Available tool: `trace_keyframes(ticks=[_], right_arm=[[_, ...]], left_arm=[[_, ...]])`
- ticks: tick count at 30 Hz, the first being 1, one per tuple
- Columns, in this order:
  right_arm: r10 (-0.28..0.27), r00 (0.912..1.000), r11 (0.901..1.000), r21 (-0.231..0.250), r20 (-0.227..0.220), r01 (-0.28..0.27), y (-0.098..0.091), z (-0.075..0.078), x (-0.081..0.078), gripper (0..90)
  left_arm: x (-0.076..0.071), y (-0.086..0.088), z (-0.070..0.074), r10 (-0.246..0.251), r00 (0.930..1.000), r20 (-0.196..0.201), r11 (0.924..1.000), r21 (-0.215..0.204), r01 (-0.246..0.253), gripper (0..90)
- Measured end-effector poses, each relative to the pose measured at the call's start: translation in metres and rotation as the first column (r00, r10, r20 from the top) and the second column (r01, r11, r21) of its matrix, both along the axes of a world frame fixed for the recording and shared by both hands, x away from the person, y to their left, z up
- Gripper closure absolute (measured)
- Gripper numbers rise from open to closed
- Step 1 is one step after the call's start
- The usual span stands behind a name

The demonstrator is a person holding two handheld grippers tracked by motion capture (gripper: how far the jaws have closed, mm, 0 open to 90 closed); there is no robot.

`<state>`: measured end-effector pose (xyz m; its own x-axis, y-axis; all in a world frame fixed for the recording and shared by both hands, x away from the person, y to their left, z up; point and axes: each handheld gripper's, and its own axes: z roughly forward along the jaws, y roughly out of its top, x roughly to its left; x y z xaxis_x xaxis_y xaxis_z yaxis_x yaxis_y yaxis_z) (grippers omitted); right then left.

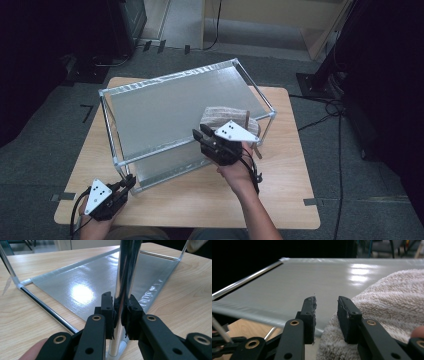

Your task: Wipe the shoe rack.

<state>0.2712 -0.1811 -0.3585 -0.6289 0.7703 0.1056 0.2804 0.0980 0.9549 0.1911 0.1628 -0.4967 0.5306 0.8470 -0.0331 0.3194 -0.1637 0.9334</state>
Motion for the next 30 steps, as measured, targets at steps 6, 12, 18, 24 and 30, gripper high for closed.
trace_keyframes(ticks=[6, 12, 18, 24, 30], right_arm=[[-0.009, 0.9945, 0.9984, 0.056, 0.104, 0.003, -0.018, -0.024, -0.024, 69.0], [-0.105, 0.9922, 0.9936, 0.048, 0.067, 0.102, -0.047, -0.067, -0.032, 76.5], [-0.241, 0.9647, 0.9684, -0.090, -0.105, 0.232, -0.056, -0.107, -0.003, 64.5], [-0.139, 0.9720, 0.9826, -0.148, -0.189, 0.112, -0.057, -0.119, -0.006, 19.1], [-0.191, 0.9272, 0.9432, -0.322, -0.322, 0.083, -0.051, -0.158, 0.002, 32.5]], left_arm=[[0.000, 0.000, 0.000, -0.002, 1.0000, 0.000, 1.0000, 0.000, 0.002, 80.8], [0.000, 0.000, 0.000, -0.003, 1.0000, -0.001, 1.0000, 0.002, 0.003, 80.8], [0.000, 0.000, 0.000, -0.002, 1.0000, 0.001, 1.0000, 0.005, 0.002, 80.7], [0.001, 0.001, -0.001, -0.009, 1.0000, 0.002, 1.0000, -0.003, 0.009, 80.4], [0.000, 0.000, -0.001, 0.000, 1.0000, 0.001, 1.0000, 0.007, 0.000, 80.3]])
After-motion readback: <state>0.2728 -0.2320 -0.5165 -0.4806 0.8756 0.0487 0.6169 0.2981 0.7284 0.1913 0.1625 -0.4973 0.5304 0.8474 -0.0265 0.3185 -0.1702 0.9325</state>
